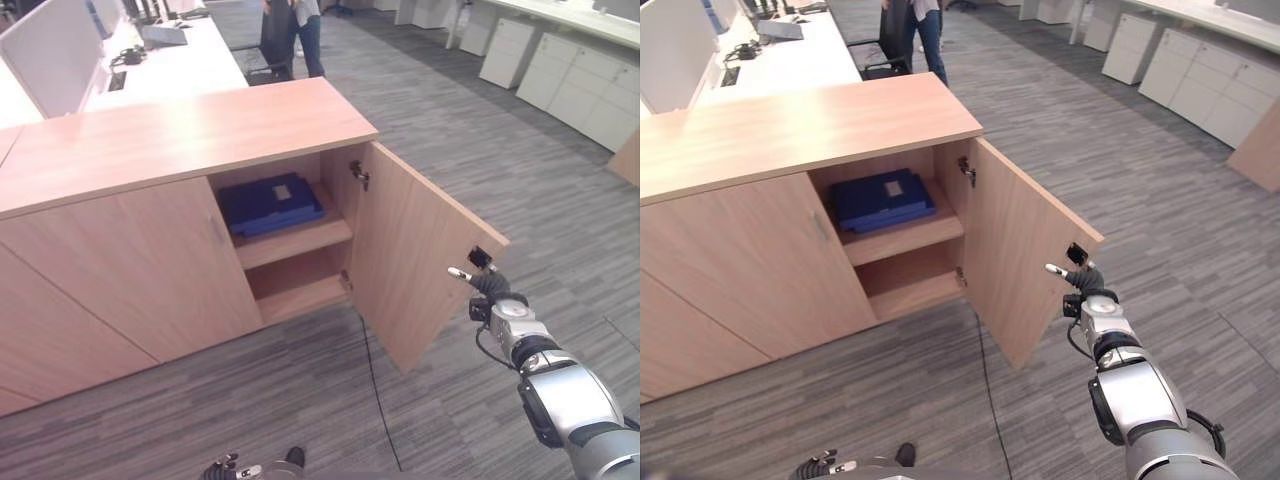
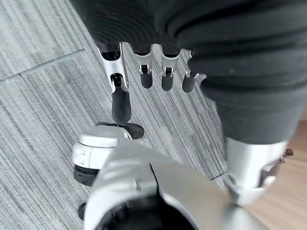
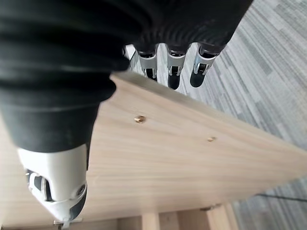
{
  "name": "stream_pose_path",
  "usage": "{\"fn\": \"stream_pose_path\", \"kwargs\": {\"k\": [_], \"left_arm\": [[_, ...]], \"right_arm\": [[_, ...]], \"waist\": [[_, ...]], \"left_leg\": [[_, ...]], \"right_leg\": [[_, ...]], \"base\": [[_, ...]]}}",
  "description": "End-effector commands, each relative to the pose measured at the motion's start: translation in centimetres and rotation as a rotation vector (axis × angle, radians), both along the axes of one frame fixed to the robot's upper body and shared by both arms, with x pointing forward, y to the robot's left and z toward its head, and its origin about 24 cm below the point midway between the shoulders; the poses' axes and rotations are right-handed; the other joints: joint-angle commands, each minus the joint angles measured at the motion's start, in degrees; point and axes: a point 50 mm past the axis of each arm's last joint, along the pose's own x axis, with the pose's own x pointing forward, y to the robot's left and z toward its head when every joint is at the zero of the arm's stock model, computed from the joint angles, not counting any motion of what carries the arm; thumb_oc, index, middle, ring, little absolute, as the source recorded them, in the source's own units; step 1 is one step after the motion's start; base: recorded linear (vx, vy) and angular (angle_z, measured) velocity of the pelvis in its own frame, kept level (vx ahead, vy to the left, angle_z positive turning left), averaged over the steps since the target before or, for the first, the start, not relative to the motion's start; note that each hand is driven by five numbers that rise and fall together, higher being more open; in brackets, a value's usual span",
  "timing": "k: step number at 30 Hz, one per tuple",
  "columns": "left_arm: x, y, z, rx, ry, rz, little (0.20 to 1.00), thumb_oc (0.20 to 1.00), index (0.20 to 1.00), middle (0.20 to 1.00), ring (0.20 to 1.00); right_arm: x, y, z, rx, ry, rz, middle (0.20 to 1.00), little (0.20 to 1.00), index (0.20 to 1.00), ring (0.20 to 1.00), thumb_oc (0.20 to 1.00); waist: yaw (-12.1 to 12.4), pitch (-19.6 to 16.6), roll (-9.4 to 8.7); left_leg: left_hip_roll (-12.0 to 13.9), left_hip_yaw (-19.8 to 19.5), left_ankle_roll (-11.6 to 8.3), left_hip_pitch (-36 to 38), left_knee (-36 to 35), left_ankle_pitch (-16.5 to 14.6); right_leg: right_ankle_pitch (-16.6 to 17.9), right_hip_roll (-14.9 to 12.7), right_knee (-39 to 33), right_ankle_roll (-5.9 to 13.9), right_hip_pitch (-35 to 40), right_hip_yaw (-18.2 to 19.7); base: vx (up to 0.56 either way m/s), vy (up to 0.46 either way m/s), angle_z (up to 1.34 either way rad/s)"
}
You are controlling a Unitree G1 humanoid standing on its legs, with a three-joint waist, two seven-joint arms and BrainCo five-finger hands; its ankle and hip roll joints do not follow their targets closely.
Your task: Put the empty folder in the office cabinet
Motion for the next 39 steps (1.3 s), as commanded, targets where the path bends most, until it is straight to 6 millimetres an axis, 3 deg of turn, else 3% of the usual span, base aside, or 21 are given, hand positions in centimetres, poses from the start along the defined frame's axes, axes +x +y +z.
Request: {"fn": "stream_pose_path", "kwargs": {"k": [1, 7, 13, 15, 17, 18, 20, 21, 22, 23, 24, 25, 27, 31, 34, 35, 36, 37, 39], "left_arm": [[1.9, 1.8, 0.7, 0.059, -0.026, -0.049, 1.0, 1.0, 1.0, 1.0, 1.0], [2.8, 1.3, 0.8, 0.055, -0.044, -0.077, 1.0, 1.0, 1.0, 1.0, 1.0], [3.1, 1.1, 0.8, 0.054, -0.052, -0.092, 1.0, 1.0, 1.0, 1.0, 1.0], [3.0, 1.4, 0.8, 0.076, -0.041, -0.074, 1.0, 1.0, 1.0, 1.0, 1.0], [2.9, 1.7, 0.8, 0.093, -0.04, -0.051, 1.0, 1.0, 1.0, 1.0, 1.0], [2.9, 1.8, 0.8, 0.094, -0.039, -0.049, 1.0, 1.0, 1.0, 1.0, 1.0], [3.6, 2.3, 1.2, 0.104, -0.078, 0.004, 1.0, 1.0, 1.0, 1.0, 1.0], [4.0, 2.3, 1.3, 0.108, -0.099, 0.024, 1.0, 1.0, 1.0, 1.0, 1.0], [4.0, 2.3, 1.3, 0.107, -0.099, 0.024, 1.0, 1.0, 1.0, 1.0, 1.0], [5.0, 2.2, 1.6, 0.098, -0.144, 0.055, 1.0, 1.0, 1.0, 1.0, 1.0], [5.1, 2.0, 1.6, 0.094, -0.149, 0.06, 1.0, 1.0, 1.0, 1.0, 1.0], [5.1, 2.0, 1.6, 0.094, -0.149, 0.06, 1.0, 1.0, 1.0, 1.0, 1.0], [5.0, 1.0, 1.2, 0.088, -0.135, 0.024, 1.0, 1.0, 1.0, 1.0, 1.0], [5.0, 1.0, 1.2, 0.084, -0.139, 0.057, 1.0, 1.0, 1.0, 1.0, 1.0], [4.1, 0.8, 0.9, 0.074, -0.12, 0.05, 1.0, 1.0, 1.0, 1.0, 1.0], [4.1, 0.8, 0.9, 0.073, -0.12, 0.05, 1.0, 1.0, 1.0, 1.0, 1.0], [4.1, 0.8, 0.9, 0.073, -0.117, 0.041, 1.0, 1.0, 1.0, 1.0, 1.0], [3.7, 0.7, 0.8, 0.069, -0.098, 0.035, 1.0, 1.0, 1.0, 1.0, 1.0], [3.4, 0.7, 0.7, 0.069, -0.083, 0.022, 1.0, 1.0, 1.0, 1.0, 1.0]], "right_arm": [[4.0, 2.6, 4.8, 0.034, -0.187, 0.084, 1.0, 1.0, 1.0, 1.0, 1.0], [5.2, 1.9, 7.8, 0.021, -0.271, 0.052, 1.0, 1.0, 1.0, 1.0, 1.0], [5.6, 1.1, 9.4, 0.04, -0.337, 0.009, 1.0, 1.0, 1.0, 1.0, 1.0], [5.9, 2.6, 9.2, 0.084, -0.357, 0.036, 1.0, 1.0, 1.0, 1.0, 1.0], [6.4, 5.3, 8.7, 0.126, -0.373, 0.108, 1.0, 1.0, 1.0, 1.0, 1.0], [6.4, 5.4, 8.7, 0.127, -0.372, 0.109, 1.0, 1.0, 1.0, 1.0, 1.0], [6.2, 9.2, 7.2, 0.208, -0.379, 0.208, 1.0, 1.0, 1.0, 1.0, 1.0], [5.5, 10.0, 6.0, 0.235, -0.373, 0.228, 1.0, 1.0, 1.0, 1.0, 1.0], [5.4, 10.0, 6.0, 0.234, -0.372, 0.228, 1.0, 1.0, 1.0, 1.0, 1.0], [4.5, 10.7, 4.9, 0.271, -0.382, 0.248, 1.0, 1.0, 1.0, 1.0, 1.0], [4.1, 11.3, 4.3, 0.288, -0.379, 0.259, 1.0, 1.0, 1.0, 1.0, 1.0], [4.1, 11.3, 4.3, 0.288, -0.379, 0.259, 1.0, 1.0, 1.0, 1.0, 1.0], [2.2, 13.3, 2.4, 0.32, -0.366, 0.34, 1.0, 1.0, 1.0, 1.0, 1.0], [0.7, 13.9, 1.6, 0.332, -0.375, 0.385, 1.0, 1.0, 1.0, 1.0, 1.0], [0.4, 13.1, 2.2, 0.298, -0.403, 0.41, 1.0, 1.0, 1.0, 1.0, 1.0], [0.4, 13.1, 2.2, 0.298, -0.403, 0.41, 1.0, 1.0, 1.0, 1.0, 1.0], [0.6, 12.4, 2.6, 0.286, -0.415, 0.396, 1.0, 1.0, 1.0, 1.0, 1.0], [1.0, 11.2, 3.3, 0.269, -0.434, 0.36, 1.0, 1.0, 1.0, 1.0, 1.0], [1.0, 10.4, 3.4, 0.264, -0.443, 0.335, 1.0, 1.0, 1.0, 1.0, 1.0]], "waist": [[3.81, 0.19, -3.39], [5.93, 0.09, -2.85], [6.61, -0.17, -3.15], [6.63, 0.01, -3.9], [6.61, 0.8, -4.28], [6.73, 0.82, -4.34], [6.55, 2.42, -3.49], [5.03, 3.02, -3.0], [4.93, 2.86, -2.97], [2.2, 3.57, -2.36], [1.65, 3.28, -2.19], [1.64, 3.26, -2.18], [0.09, 2.61, -2.01], [-1.03, 2.32, -1.59], [-2.01, 4.33, -1.73], [-1.95, 4.36, -1.71], [-1.95, 5.16, -1.86], [-1.35, 5.3, -1.22], [-1.01, 5.05, -1.14]], "left_leg": [[-2.21, -0.54, 0.27, -0.82, 0.11, -2.2], [-3.72, -3.29, -0.45, -4.7, 0.07, -0.95], [-4.51, -4.33, -0.46, -5.68, 0.07, -0.9], [-4.31, -4.07, -0.17, -5.4, 0.07, -1.32], [-3.91, -2.78, 0.57, -4.62, 0.07, -1.71], [-3.91, -2.54, 0.63, -4.54, 0.07, -1.73], [-3.16, -1.67, 1.72, -3.15, 0.31, -2.07], [-3.43, -3.14, 1.82, -2.38, 0.2, -2.11], [-3.44, -3.24, 1.85, -2.59, 0.11, -1.82], [-4.03, -4.63, 1.55, -2.64, 0.16, -1.27], [-4.48, -5.29, 1.23, -3.47, 0.07, -0.67], [-4.47, -5.3, 1.23, -3.47, 0.07, -0.67], [-5.17, -6.59, 0.63, -4.06, 0.07, -0.76], [-4.95, -7.49, -0.46, -4.23, 0.07, -0.74], [-3.45, -0.38, -2.19, -7.15, 7.52, -1.69], [-3.46, -0.32, -2.2, -7.36, 8.04, -2.03], [-2.07, 3.33, -3.26, -10.1, 10.9, -0.9], [2.23, 8.5, -3.12, -12.56, 10.39, 1.16], [3.47, 10.39, -2.8, -13.87, 8.56, 2.94]], "right_leg": [[-0.02, -4.73, 0.39, 4.67, 1.13, 0.84], [0.39, -6.07, 0.39, 5.2, -0.06, -3.44], [0.35, -6.55, 0.39, 5.52, -0.07, -4.53], [0.59, -6.5, 0.39, 5.53, -0.15, -3.64], [0.96, -6.48, 2.79, 5.34, -0.86, -3.24], [0.76, -6.59, 3.22, 5.38, -1.11, -2.95], [0.06, -7.17, 12.2, 6.54, -4.62, -2.09], [-1.02, -6.04, 14.0, 6.12, -5.87, 0.72], [-0.76, -6.04, 13.89, 6.12, -6.03, 0.63], [-3.03, -2.1, 12.04, 4.65, -7.44, 7.89], [-2.69, -1.12, 10.04, 4.62, -7.35, 9.56], [-2.67, -1.11, 10.01, 4.62, -7.34, 9.55], [-2.34, -0.95, 5.39, 3.51, -4.91, 10.96], [-1.71, -1.0, 3.04, 3.03, -3.28, 10.17], [-1.46, -2.56, 1.07, 2.67, -0.5, 6.42], [-1.51, -2.56, 1.09, 2.67, -0.5, 6.48], [-1.81, -3.11, 0.57, 2.61, 0.2, 5.93], [-3.15, -3.13, 0.39, 3.07, 1.17, 5.26], [-3.57, -3.3, 0.39, 3.4, 1.53, 4.71]], "base": [[0.0, 0.01, 0.3], [-0.04, 0.048, 0.33], [0.02, 0.035, 0.23], [0.01, 0.003, 0.03], [-0.03, 0.008, -0.09], [-0.05, 0.015, -0.23], [-0.01, 0.026, -0.39], [0.03, 0.026, -0.4], [0.03, 0.04, -0.17], [-0.02, 0.037, 0.46], [-0.01, 0.032, 1.02], [0.03, -0.058, 1.28], [0.08, -0.084, 0.75], [0.05, -0.076, 0.61], [-0.02, -0.004, 0.93], [-0.07, 0.064, 0.61], [-0.01, 0.116, 0.35], [0.04, 0.132, 0.35], [0.09, 0.073, 0.41]]}}
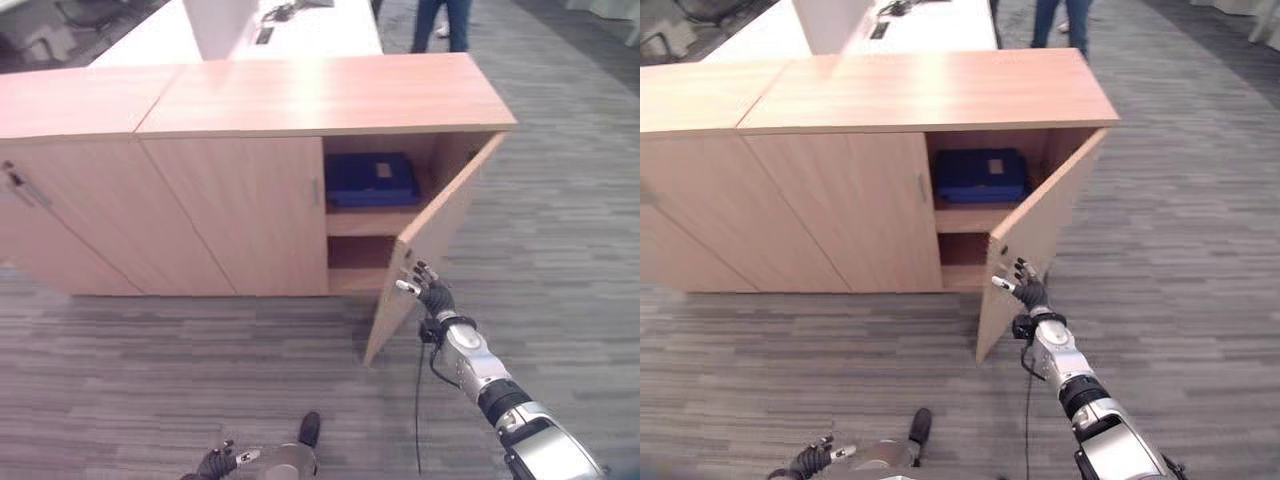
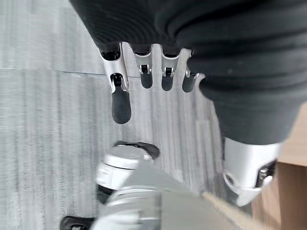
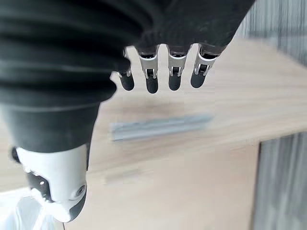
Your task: Put the empty folder in the office cabinet
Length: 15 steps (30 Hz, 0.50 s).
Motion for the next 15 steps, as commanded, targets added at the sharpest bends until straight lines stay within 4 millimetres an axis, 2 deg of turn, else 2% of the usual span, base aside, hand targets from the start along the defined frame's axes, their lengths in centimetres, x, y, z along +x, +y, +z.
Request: {"fn": "stream_pose_path", "kwargs": {"k": [1, 3, 4, 6, 8, 9, 10, 11, 13, 15], "left_arm": [[0.6, 1.7, 0.5, 0.058, 0.006, -0.072, 1.0, 1.0, 1.0, 1.0, 1.0], [-0.6, 2.0, 0.3, 0.074, 0.055, -0.098, 1.0, 1.0, 1.0, 1.0, 1.0], [-2.6, 2.8, 0.2, 0.095, 0.121, -0.088, 1.0, 1.0, 1.0, 1.0, 1.0], [-3.1, 3.1, 0.1, 0.104, 0.138, -0.082, 1.0, 1.0, 1.0, 1.0, 1.0], [-4.0, 4.0, 0.3, 0.124, 0.169, -0.075, 1.0, 1.0, 1.0, 1.0, 1.0], [-3.9, 4.5, 0.5, 0.132, 0.166, -0.088, 1.0, 1.0, 1.0, 1.0, 1.0], [-3.9, 4.5, 0.5, 0.132, 0.165, -0.088, 1.0, 1.0, 1.0, 1.0, 1.0], [-3.3, 4.7, 0.7, 0.139, 0.15, -0.12, 1.0, 1.0, 1.0, 1.0, 1.0], [-2.2, 4.8, 1.0, 0.145, 0.11, -0.149, 1.0, 1.0, 1.0, 1.0, 1.0], [-0.5, 5.1, 1.6, 0.152, 0.044, -0.16, 1.0, 1.0, 1.0, 1.0, 1.0]], "right_arm": [[2.1, 0.1, 3.9, 0.054, -0.17, -0.024, 1.0, 1.0, 1.0, 1.0, 1.0], [2.4, -0.5, 4.2, 0.045, -0.169, -0.047, 1.0, 1.0, 1.0, 1.0, 1.0], [2.7, -0.4, 4.3, 0.055, -0.165, -0.046, 1.0, 1.0, 1.0, 1.0, 1.0], [2.7, -0.8, 4.2, 0.051, -0.159, -0.061, 1.0, 1.0, 1.0, 1.0, 1.0], [2.8, -1.4, 4.1, 0.059, -0.143, -0.097, 1.0, 1.0, 1.0, 1.0, 1.0], [3.1, -2.1, 4.5, 0.076, -0.146, -0.136, 1.0, 1.0, 1.0, 1.0, 1.0], [3.2, -2.1, 4.5, 0.077, -0.147, -0.136, 1.0, 1.0, 1.0, 1.0, 1.0], [3.5, -2.8, 5.0, 0.067, -0.156, -0.16, 1.0, 1.0, 1.0, 1.0, 1.0], [4.6, -4.0, 6.9, 0.055, -0.186, -0.203, 1.0, 1.0, 1.0, 1.0, 1.0], [5.4, -5.8, 8.1, 0.041, -0.182, -0.264, 1.0, 1.0, 1.0, 1.0, 1.0]], "waist": [[1.73, 0.29, -3.63], [2.71, -0.68, -3.76], [3.06, -2.41, -3.56], [3.14, -3.1, -3.72], [3.53, -4.28, -4.95], [3.62, -4.39, -5.66], [3.76, -4.31, -5.78], [3.47, -4.28, -5.79], [3.13, -3.21, -5.4], [2.48, -2.8, -4.07]], "left_leg": [[6.54, 5.58, -0.46, -2.4, 0.25, 1.61], [6.79, 6.08, -0.67, -3.64, -3.64, 2.89], [6.85, 6.03, -0.24, -2.42, -5.09, 2.87], [6.6, 6.54, -0.16, -1.99, -5.13, 3.87], [4.94, 7.15, 0.82, -0.74, -5.32, 3.45], [3.5, 7.82, 2.31, 1.17, -5.44, 2.29], [3.41, 7.99, 2.38, 1.24, -5.42, 2.22], [2.89, 8.22, 2.98, 2.31, -5.53, 1.49], [2.12, 9.1, 4.41, 4.9, -5.71, 0.01], [2.34, 8.98, 5.27, 7.25, -5.94, -1.65]], "right_leg": [[0.53, -3.86, 0.05, 5.77, -0.87, 4.84], [-0.65, -4.44, 0.05, 6.21, -0.45, 4.91], [-0.74, -4.29, 0.05, 6.42, 0.26, 5.06], [-0.85, -4.51, 0.05, 6.59, 0.85, 4.85], [0.32, -5.79, 0.41, 6.85, 2.04, 5.16], [0.4, -7.25, 5.76, 7.46, 1.0, 6.01], [0.18, -7.45, 6.13, 7.55, 0.82, 6.18], [0.97, -7.9, 9.79, 8.12, -0.07, 6.32], [5.28, -9.67, 19.79, 9.86, -4.55, 6.63], [8.54, -9.61, 27.9, 10.9, -8.22, 5.93]], "base": [[0.13, 0.077, 0.45], [0.28, 0.162, 0.61], [0.29, 0.156, 0.52], [0.25, 0.146, 0.22], [0.32, 0.203, 0.19], [0.23, 0.172, 0.16], [0.19, 0.176, 0.08], [0.1, 0.135, 0.02], [0.1, 0.201, 0.0], [0.14, 0.165, 0.02]]}}
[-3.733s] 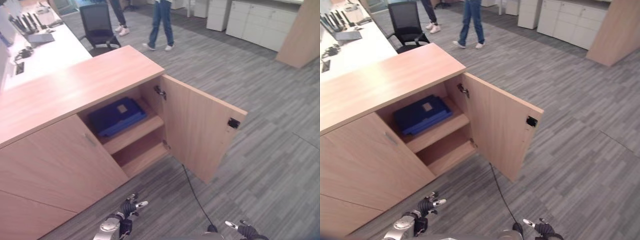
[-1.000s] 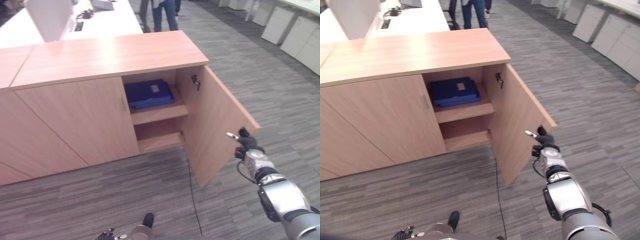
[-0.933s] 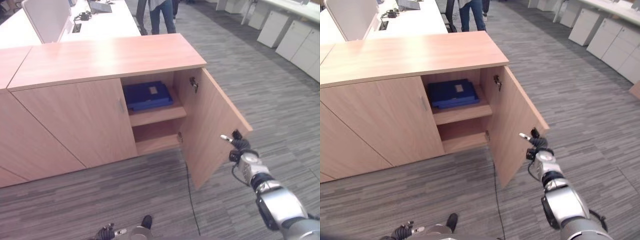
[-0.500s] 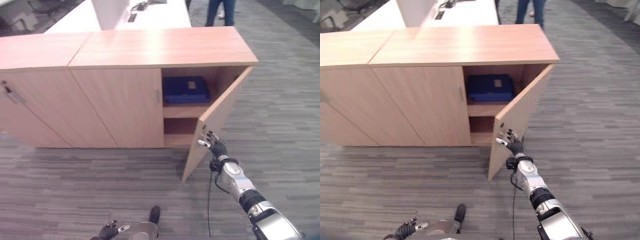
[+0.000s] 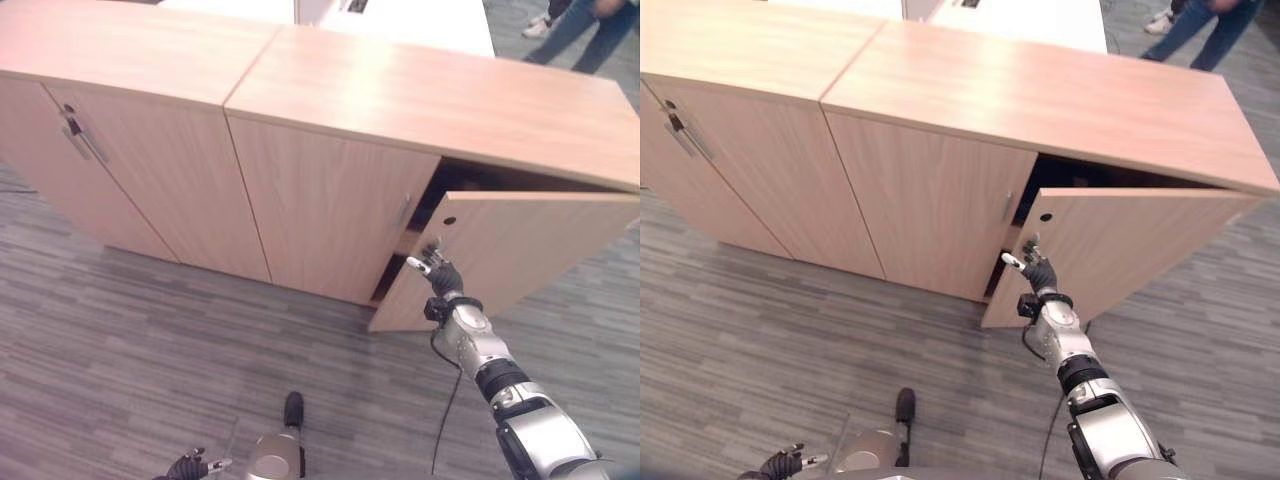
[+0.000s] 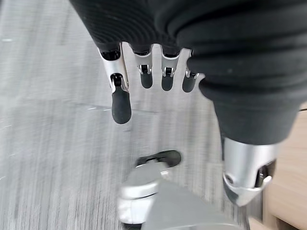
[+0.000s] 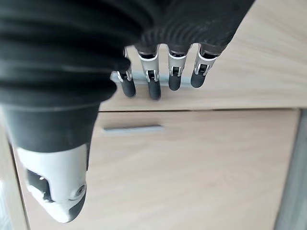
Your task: Put the empty folder in the office cabinet
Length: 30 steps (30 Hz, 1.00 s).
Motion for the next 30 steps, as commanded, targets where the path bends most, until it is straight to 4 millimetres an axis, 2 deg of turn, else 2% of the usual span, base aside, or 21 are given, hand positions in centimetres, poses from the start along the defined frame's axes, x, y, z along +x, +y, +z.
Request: {"fn": "stream_pose_path", "kwargs": {"k": [1, 2, 3, 4, 5, 6, 7, 8, 10, 11, 13, 16, 20, 21, 22, 23, 25, 26, 27, 28, 30], "left_arm": [[0.5, 0.2, 0.4, -0.003, -0.051, -0.029, 1.0, 1.0, 1.0, 1.0, 1.0], [1.9, -0.1, 0.9, -0.024, -0.111, -0.036, 1.0, 1.0, 1.0, 1.0, 1.0], [2.6, -0.3, 1.0, -0.035, -0.135, -0.038, 1.0, 1.0, 1.0, 1.0, 1.0], [2.7, -0.4, 1.1, -0.037, -0.137, -0.038, 1.0, 1.0, 1.0, 1.0, 1.0], [3.6, -0.6, 1.3, -0.052, -0.167, -0.041, 1.0, 1.0, 1.0, 1.0, 1.0], [4.0, -0.7, 1.4, -0.051, -0.176, -0.042, 1.0, 1.0, 1.0, 1.0, 1.0], [4.1, -0.7, 1.4, -0.052, -0.177, -0.043, 1.0, 1.0, 1.0, 1.0, 1.0], [4.0, -0.9, 1.3, -0.047, -0.169, -0.064, 1.0, 1.0, 1.0, 1.0, 1.0], [3.1, -1.2, 0.8, -0.051, -0.133, -0.073, 1.0, 1.0, 1.0, 1.0, 1.0], [3.1, -1.2, 0.8, -0.051, -0.133, -0.073, 1.0, 1.0, 1.0, 1.0, 1.0], [1.7, -1.4, 0.2, -0.048, -0.083, -0.062, 1.0, 1.0, 1.0, 1.0, 1.0], [0.9, -1.9, -0.2, -0.052, -0.046, -0.086, 1.0, 1.0, 1.0, 1.0, 1.0], [-0.1, -2.3, -0.7, -0.049, -0.01, -0.073, 1.0, 1.0, 1.0, 1.0, 1.0], [-0.2, -2.3, -0.7, -0.05, -0.008, -0.063, 1.0, 1.0, 1.0, 1.0, 1.0], [-0.8, -1.9, -0.8, -0.044, 0.002, -0.033, 1.0, 1.0, 1.0, 1.0, 1.0], [-0.9, -1.8, -0.8, -0.043, 0.004, -0.033, 1.0, 1.0, 1.0, 1.0, 1.0], [-1.4, -1.7, -0.8, -0.043, 0.009, -0.003, 1.0, 1.0, 1.0, 1.0, 1.0], [-1.5, -1.5, -0.8, -0.038, 0.003, 0.026, 1.0, 1.0, 1.0, 1.0, 1.0], [0.8, -2.8, -0.7, -0.059, -0.063, 0.016, 1.0, 1.0, 1.0, 1.0, 1.0], [1.6, -2.9, -0.6, -0.057, -0.081, 0.043, 1.0, 1.0, 1.0, 1.0, 1.0], [1.2, -3.0, -0.8, -0.06, -0.074, 0.071, 1.0, 1.0, 1.0, 1.0, 1.0]], "right_arm": [[3.2, -4.5, 7.0, -0.055, -0.18, -0.129, 1.0, 1.0, 1.0, 1.0, 1.0], [3.4, -6.3, 8.1, -0.061, -0.17, -0.19, 1.0, 1.0, 1.0, 1.0, 1.0], [3.4, -7.2, 8.7, -0.064, -0.169, -0.221, 1.0, 1.0, 1.0, 1.0, 1.0], [3.5, -7.3, 8.8, -0.064, -0.171, -0.222, 1.0, 1.0, 1.0, 1.0, 1.0], [3.2, -9.0, 9.7, -0.079, -0.17, -0.277, 1.0, 1.0, 1.0, 1.0, 1.0], [3.0, -9.7, 9.8, -0.084, -0.164, -0.306, 1.0, 1.0, 1.0, 1.0, 1.0], [3.0, -9.8, 9.8, -0.084, -0.165, -0.307, 1.0, 1.0, 1.0, 1.0, 1.0], [2.4, -11.1, 9.8, -0.075, -0.152, -0.346, 1.0, 1.0, 1.0, 1.0, 1.0], [1.6, -13.1, 10.5, -0.079, -0.155, -0.411, 1.0, 1.0, 1.0, 1.0, 1.0], [1.6, -13.1, 10.5, -0.079, -0.155, -0.411, 1.0, 1.0, 1.0, 1.0, 1.0], [1.2, -14.1, 10.8, -0.117, -0.132, -0.424, 1.0, 1.0, 1.0, 1.0, 1.0], [0.9, -14.6, 10.6, -0.127, -0.116, -0.432, 1.0, 1.0, 1.0, 1.0, 1.0], [0.4, -14.1, 8.8, -0.108, -0.088, -0.414, 1.0, 1.0, 1.0, 1.0, 1.0], [0.3, -13.7, 8.1, -0.102, -0.077, -0.398, 1.0, 1.0, 1.0, 1.0, 1.0], [-0.1, -12.4, 5.8, -0.075, -0.047, -0.351, 1.0, 1.0, 1.0, 1.0, 1.0], [-0.2, -12.3, 5.6, -0.074, -0.044, -0.351, 1.0, 1.0, 1.0, 1.0, 1.0], [-1.2, -10.4, 2.2, -0.019, 0.005, -0.305, 1.0, 1.0, 1.0, 1.0, 1.0], [-3.1, -7.8, -1.6, 0.027, 0.078, -0.24, 1.0, 1.0, 1.0, 1.0, 1.0], [-4.7, -5.6, -4.4, 0.055, 0.147, -0.191, 1.0, 1.0, 1.0, 1.0, 1.0], [-7.8, -3.6, -8.1, 0.072, 0.272, -0.141, 1.0, 1.0, 1.0, 1.0, 1.0], [-11.9, -2.0, -11.4, 0.087, 0.401, -0.097, 1.0, 1.0, 1.0, 1.0, 1.0]], "waist": [[1.24, -1.6, 2.56], [0.71, -1.07, 2.8], [0.44, -0.87, 2.59], [0.18, -0.6, 2.69], [-0.14, -0.49, 2.07], [-0.86, -0.36, 1.98], [-0.89, -0.35, 2.1], [-1.62, -0.76, 1.93], [-1.57, -1.85, 0.87], [-1.56, -1.83, 0.88], [-1.46, -3.12, 0.51], [-1.44, -3.86, 0.72], [-1.76, -4.52, 1.41], [-1.89, -4.56, 1.49], [-2.26, -4.29, 1.86], [-2.28, -4.39, 1.78], [-2.89, -4.29, 2.16], [-3.66, -4.14, 2.52], [-4.46, -3.96, 2.64], [-5.45, -4.1, 2.83], [-6.25, -4.29, 3.0]], "left_leg": [[3.55, -1.58, -4.51, 2.34, 0.11, -4.64], [3.1, -2.46, -4.66, 4.03, 0.11, -5.65], [2.61, -2.88, -4.9, 4.56, 0.11, -6.14], [2.6, -3.2, -4.95, 4.78, 0.11, -6.29], [1.78, -4.1, -5.46, 5.18, 0.11, -6.88], [1.71, -4.72, -5.86, 5.73, 0.11, -7.54], [1.83, -4.83, -5.9, 5.82, 0.11, -7.76], [1.43, -5.98, -6.13, 6.17, 0.11, -8.43], [0.53, -6.4, -6.07, 7.08, 0.11, -9.32], [0.53, -6.39, -6.07, 7.09, 0.11, -9.32], [0.35, -6.76, -6.18, 7.87, 0.11, -10.02], [0.38, -6.86, -6.29, 8.15, 0.11, -10.32], [0.9, -7.11, -6.66, 8.67, 0.11, -10.74], [0.96, -7.15, -6.68, 8.81, 0.11, -10.87], [1.15, -7.19, -6.71, 9.04, 0.11, -10.93], [1.16, -7.2, -6.73, 9.08, 0.11, -10.94], [1.29, -7.12, -6.75, 9.34, 0.11, -11.04], [1.44, -6.97, -6.76, 9.49, 0.11, -11.07], [1.51, -6.85, -6.82, 9.51, 0.11, -11.1], [1.71, -6.61, -6.89, 9.9, 0.11, -11.28], [1.97, -6.33, -7.01, 10.39, 0.11, -11.49]], "right_leg": [[2.92, 3.43, 4.92, -0.63, -6.76, -0.5], [2.59, 2.86, 3.71, -1.08, -9.04, -0.93], [1.77, 2.52, 0.56, -1.54, -9.43, -2.02], [1.63, 2.54, 0.28, -1.53, -8.85, -2.45], [0.41, 2.54, -8.4, -2.55, -9.79, -3.47], [1.58, 2.49, -13.02, -2.27, -10.39, -3.43], [1.78, 2.68, -13.71, -2.22, -9.91, -3.66], [2.64, 2.87, -17.12, -1.52, -9.7, -1.64], [4.75, 2.87, -21.65, -1.4, -7.84, 0.41], [4.78, 2.87, -21.69, -1.39, -7.81, 0.41], [5.88, 2.88, -24.24, -1.33, -5.8, 0.5], [5.49, 2.97, -25.26, -1.37, -4.57, 0.1], [4.32, 3.5, -25.6, -1.71, -3.49, 0.08], [4.11, 3.6, -25.6, -1.78, -3.38, 0.15], [3.89, 3.81, -25.6, -1.99, -3.22, 0.37], [3.87, 3.83, -25.6, -2.0, -3.18, 0.36], [3.58, 4.02, -25.6, -2.26, -3.05, 0.63], [3.33, 4.16, -25.6, -2.51, -3.06, 0.94], [3.28, 4.17, -25.6, -2.62, -3.19, 1.04], [3.0, 4.32, -25.6, -2.86, -3.02, 1.38], [2.76, 4.49, -25.58, -3.02, -2.71, 1.59]], "base": [[0.28, 0.115, -0.05], [0.3, 0.043, -0.09], [0.24, -0.006, 0.04], [0.22, -0.093, 0.12], [0.21, -0.119, 0.22], [0.21, -0.115, 0.3], [0.17, -0.079, 0.34], [0.16, -0.043, 0.49], [0.21, -0.059, 0.61], [0.19, -0.072, 0.31], [0.14, -0.055, 0.08], [0.09, -0.028, 0.04], [0.07, -0.035, -0.07], [0.05, -0.031, 0.01], [0.0, 0.0, 0.0], [0.0, 0.0, 0.0], [0.02, -0.008, -0.01], [0.0, 0.0, 0.0], [0.05, -0.047, 0.05], [0.05, -0.054, 0.05], [0.08, -0.073, -0.21]]}}
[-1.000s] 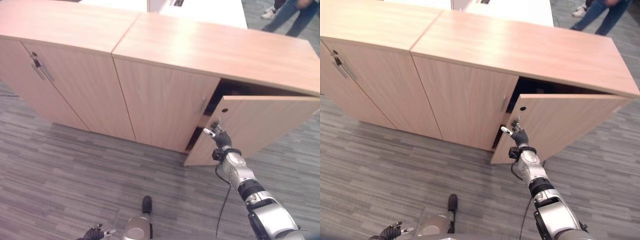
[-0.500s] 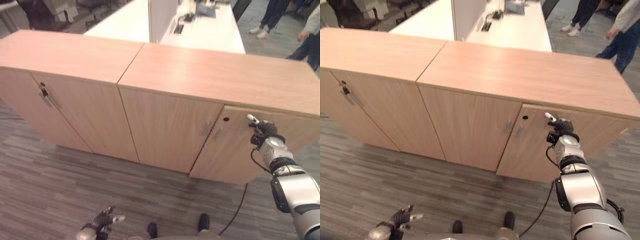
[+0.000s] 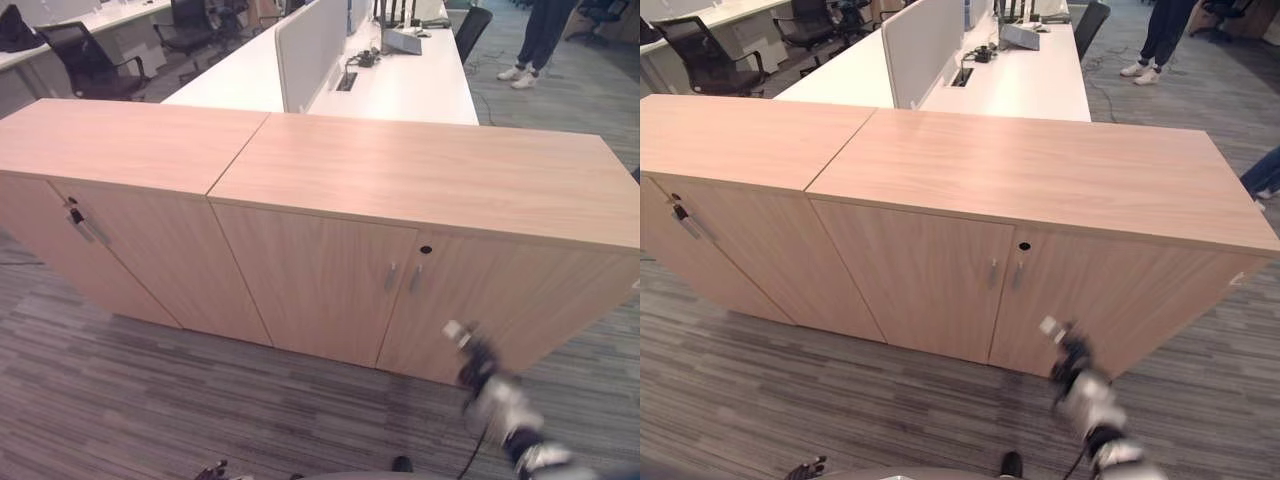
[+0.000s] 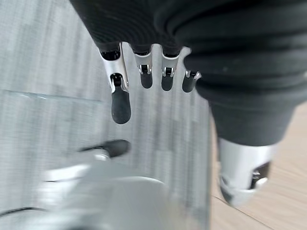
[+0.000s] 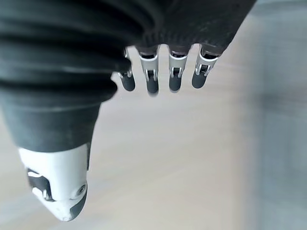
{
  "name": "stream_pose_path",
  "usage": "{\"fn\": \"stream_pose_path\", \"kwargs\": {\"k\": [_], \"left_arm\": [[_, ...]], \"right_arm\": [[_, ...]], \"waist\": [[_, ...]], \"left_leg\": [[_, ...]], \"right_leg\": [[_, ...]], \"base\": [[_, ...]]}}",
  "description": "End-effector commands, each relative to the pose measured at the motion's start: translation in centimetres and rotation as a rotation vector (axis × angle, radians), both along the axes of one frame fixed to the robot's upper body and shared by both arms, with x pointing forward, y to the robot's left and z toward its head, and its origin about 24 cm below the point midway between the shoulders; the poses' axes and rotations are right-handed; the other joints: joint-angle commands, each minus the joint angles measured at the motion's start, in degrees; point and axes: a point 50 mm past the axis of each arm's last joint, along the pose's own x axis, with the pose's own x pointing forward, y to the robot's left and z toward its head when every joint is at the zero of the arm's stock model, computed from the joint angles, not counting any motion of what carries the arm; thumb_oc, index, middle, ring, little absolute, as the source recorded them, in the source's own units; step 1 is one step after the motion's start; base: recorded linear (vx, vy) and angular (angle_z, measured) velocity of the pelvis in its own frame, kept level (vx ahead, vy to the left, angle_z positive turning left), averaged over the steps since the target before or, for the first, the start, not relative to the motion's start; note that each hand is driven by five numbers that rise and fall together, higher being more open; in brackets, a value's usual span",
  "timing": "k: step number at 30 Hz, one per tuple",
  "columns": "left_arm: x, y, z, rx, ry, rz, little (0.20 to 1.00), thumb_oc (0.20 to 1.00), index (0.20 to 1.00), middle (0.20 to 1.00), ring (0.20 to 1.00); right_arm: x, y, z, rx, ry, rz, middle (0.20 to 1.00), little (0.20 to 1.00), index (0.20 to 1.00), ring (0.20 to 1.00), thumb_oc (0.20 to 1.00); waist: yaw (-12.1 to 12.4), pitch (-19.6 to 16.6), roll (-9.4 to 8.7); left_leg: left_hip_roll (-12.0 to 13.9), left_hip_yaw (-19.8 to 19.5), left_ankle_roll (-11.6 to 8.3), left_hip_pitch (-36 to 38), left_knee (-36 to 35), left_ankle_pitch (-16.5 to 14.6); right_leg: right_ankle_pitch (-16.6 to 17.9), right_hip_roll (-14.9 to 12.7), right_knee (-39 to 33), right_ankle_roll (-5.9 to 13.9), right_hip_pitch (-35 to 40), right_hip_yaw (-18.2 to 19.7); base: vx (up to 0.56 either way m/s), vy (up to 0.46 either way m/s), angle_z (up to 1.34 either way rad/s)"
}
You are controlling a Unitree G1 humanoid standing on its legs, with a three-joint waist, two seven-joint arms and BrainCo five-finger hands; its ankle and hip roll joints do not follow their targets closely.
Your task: Put the empty folder in the office cabinet
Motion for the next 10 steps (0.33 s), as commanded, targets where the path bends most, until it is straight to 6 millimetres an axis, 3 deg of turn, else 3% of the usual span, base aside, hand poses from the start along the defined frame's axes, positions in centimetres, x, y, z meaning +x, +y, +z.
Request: {"fn": "stream_pose_path", "kwargs": {"k": [1, 4, 6, 10], "left_arm": [[1.5, 1.3, 0.5, 0.06, -0.017, -0.003, 1.0, 1.0, 1.0, 1.0, 1.0], [1.6, 0.9, 0.4, 0.056, -0.012, -0.016, 1.0, 1.0, 1.0, 1.0, 1.0], [1.8, 0.5, 0.3, 0.05, -0.01, -0.028, 1.0, 1.0, 1.0, 1.0, 1.0], [2.2, 0.5, 0.4, 0.045, -0.011, -0.041, 1.0, 1.0, 1.0, 1.0, 1.0]], "right_arm": [[3.0, -2.6, 1.0, -0.136, -0.029, 0.146, 1.0, 1.0, 1.0, 1.0, 1.0], [1.2, -2.2, 0.1, -0.148, 0.044, 0.197, 1.0, 1.0, 1.0, 1.0, 1.0], [-0.7, -2.7, -0.6, -0.159, 0.124, 0.205, 1.0, 1.0, 1.0, 1.0, 1.0], [-2.5, -3.4, -1.1, -0.201, 0.207, 0.266, 1.0, 1.0, 1.0, 1.0, 1.0]], "waist": [[-1.26, 1.29, -0.92], [-1.64, 1.05, -0.89], [-2.2, 0.99, -0.88], [-2.58, 0.82, -0.77]], "left_leg": [[1.66, -0.66, -2.52, 0.83, 0.17, -2.73], [1.84, -0.58, -2.56, 1.28, 0.17, -2.87], [2.13, -0.37, -2.61, 1.56, 0.17, -2.77], [2.53, -0.24, -2.74, 2.33, 0.17, -2.9]], "right_leg": [[-4.1, -3.11, 0.44, 6.23, 7.37, 1.6], [-4.44, -2.94, 0.44, 6.12, 7.68, 1.86], [-4.65, -2.68, 0.44, 5.9, 7.81, 2.29], [-5.12, -2.33, 0.44, 5.62, 8.3, 2.51]], "base": [[0.08, -0.082, -0.28], [0.04, -0.046, -0.21], [0.01, -0.046, -0.05], [0.01, -0.037, 0.01]]}}
